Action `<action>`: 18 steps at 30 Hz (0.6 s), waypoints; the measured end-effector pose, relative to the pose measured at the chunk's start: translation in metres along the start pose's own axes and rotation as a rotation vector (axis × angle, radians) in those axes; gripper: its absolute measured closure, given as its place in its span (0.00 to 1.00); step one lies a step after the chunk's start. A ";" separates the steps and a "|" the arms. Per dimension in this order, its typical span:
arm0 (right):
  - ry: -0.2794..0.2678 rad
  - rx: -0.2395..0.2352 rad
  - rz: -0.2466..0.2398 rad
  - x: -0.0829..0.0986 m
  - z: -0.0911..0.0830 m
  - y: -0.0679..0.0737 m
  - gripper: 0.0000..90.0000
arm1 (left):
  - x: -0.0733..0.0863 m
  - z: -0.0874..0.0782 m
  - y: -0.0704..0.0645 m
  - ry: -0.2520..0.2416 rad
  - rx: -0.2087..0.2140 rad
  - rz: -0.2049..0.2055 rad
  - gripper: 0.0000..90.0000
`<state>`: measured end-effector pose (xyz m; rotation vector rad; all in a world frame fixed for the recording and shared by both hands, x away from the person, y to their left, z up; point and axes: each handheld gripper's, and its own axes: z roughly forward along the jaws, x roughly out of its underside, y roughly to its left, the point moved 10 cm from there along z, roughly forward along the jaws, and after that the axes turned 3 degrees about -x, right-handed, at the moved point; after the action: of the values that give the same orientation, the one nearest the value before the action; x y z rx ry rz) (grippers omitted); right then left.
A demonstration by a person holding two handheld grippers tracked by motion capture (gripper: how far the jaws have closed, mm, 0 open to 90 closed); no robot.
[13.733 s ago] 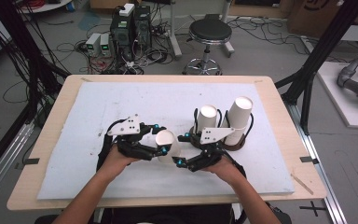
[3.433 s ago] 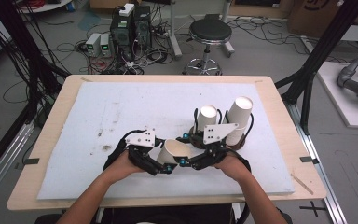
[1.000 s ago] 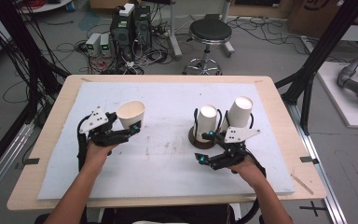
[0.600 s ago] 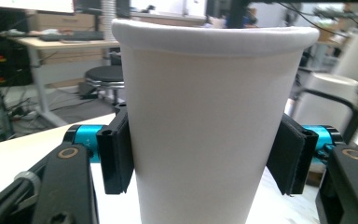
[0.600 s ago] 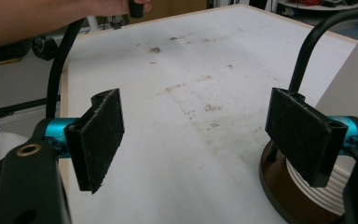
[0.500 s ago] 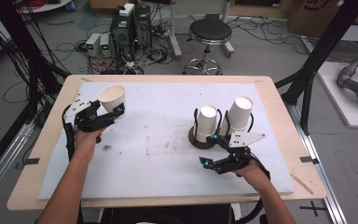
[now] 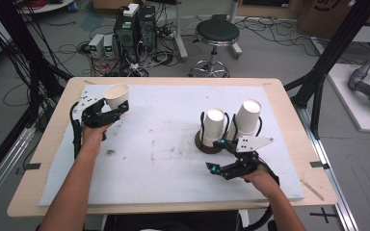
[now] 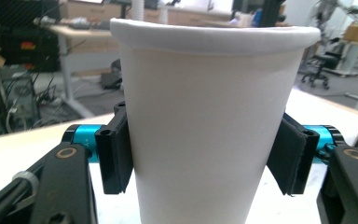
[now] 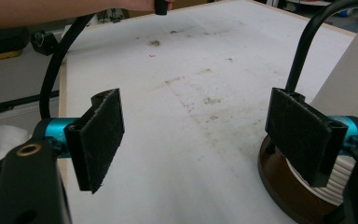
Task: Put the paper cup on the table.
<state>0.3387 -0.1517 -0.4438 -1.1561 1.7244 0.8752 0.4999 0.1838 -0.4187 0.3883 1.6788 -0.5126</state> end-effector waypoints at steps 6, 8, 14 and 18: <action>0.004 0.002 -0.004 0.000 0.001 0.000 0.22 | 0.017 0.011 0.010 0.052 -0.035 -0.016 0.37; 0.003 0.000 -0.001 0.000 0.001 0.001 0.22 | 0.023 0.013 0.014 0.068 -0.044 -0.022 0.37; 0.006 -0.005 0.001 0.000 0.001 0.001 0.22 | 0.036 0.018 0.024 0.109 -0.068 0.001 0.38; 0.004 -0.005 0.000 0.000 0.001 0.001 0.22 | 0.046 0.020 0.027 0.158 -0.078 -0.011 0.38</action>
<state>0.3382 -0.1507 -0.4444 -1.1625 1.7266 0.8782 0.5230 0.1949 -0.4700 0.3713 1.8485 -0.4320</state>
